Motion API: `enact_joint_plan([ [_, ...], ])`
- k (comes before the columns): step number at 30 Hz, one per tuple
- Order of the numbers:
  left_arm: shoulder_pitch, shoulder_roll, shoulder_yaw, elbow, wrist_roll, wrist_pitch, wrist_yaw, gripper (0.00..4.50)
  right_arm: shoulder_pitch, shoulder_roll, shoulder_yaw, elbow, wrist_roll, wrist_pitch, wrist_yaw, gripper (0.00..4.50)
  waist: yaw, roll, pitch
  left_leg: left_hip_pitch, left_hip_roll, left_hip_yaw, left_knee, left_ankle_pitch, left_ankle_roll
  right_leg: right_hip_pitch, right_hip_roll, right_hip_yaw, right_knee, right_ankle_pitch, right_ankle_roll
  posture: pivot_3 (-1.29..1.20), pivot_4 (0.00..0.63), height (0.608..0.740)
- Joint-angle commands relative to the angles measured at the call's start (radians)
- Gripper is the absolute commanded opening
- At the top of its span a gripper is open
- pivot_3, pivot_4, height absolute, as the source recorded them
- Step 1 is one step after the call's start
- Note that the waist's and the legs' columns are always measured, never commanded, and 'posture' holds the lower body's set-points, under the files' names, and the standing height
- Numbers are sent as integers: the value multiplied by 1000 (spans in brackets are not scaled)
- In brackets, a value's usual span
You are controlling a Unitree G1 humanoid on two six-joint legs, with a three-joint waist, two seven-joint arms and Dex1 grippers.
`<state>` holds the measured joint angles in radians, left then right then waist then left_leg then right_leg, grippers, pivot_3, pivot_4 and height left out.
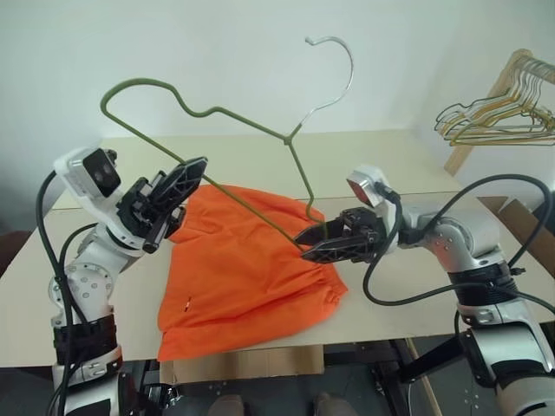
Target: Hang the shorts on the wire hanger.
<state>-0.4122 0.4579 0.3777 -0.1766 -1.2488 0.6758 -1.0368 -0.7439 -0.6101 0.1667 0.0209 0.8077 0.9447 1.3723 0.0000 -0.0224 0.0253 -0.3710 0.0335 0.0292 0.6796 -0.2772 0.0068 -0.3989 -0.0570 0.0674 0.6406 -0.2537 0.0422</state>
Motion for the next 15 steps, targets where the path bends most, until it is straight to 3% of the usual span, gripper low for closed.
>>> enact_joint_plan([
  [1,-3,-2,5,-1,10,-24,-2,0,-36,7,-20,-22,6,6,-1,1839,-1,0,0,0,0,0,0,0,0,0,0,0,0,0,0,51,0,740],
  [6,4,-7,4,3,22,-31,2,0,-34,14,-21,-20,-1,3,-8,107,-1,0,0,0,0,0,0,0,0,0,0,0,0,0,0,50,0,740],
  [10,14,-12,-5,16,61,-52,17,0,-30,19,-24,-22,-8,-7,-10,49,-1,0,0,0,0,0,0,0,0,0,0,0,0,0,0,50,0,740],
  [15,30,1,-47,30,157,-61,58,1418,-19,29,-45,-32,3,-7,-24,0,0,0,0,0,0,0,0,0,0,0,0,0,0,0,0,45,0,740],
])
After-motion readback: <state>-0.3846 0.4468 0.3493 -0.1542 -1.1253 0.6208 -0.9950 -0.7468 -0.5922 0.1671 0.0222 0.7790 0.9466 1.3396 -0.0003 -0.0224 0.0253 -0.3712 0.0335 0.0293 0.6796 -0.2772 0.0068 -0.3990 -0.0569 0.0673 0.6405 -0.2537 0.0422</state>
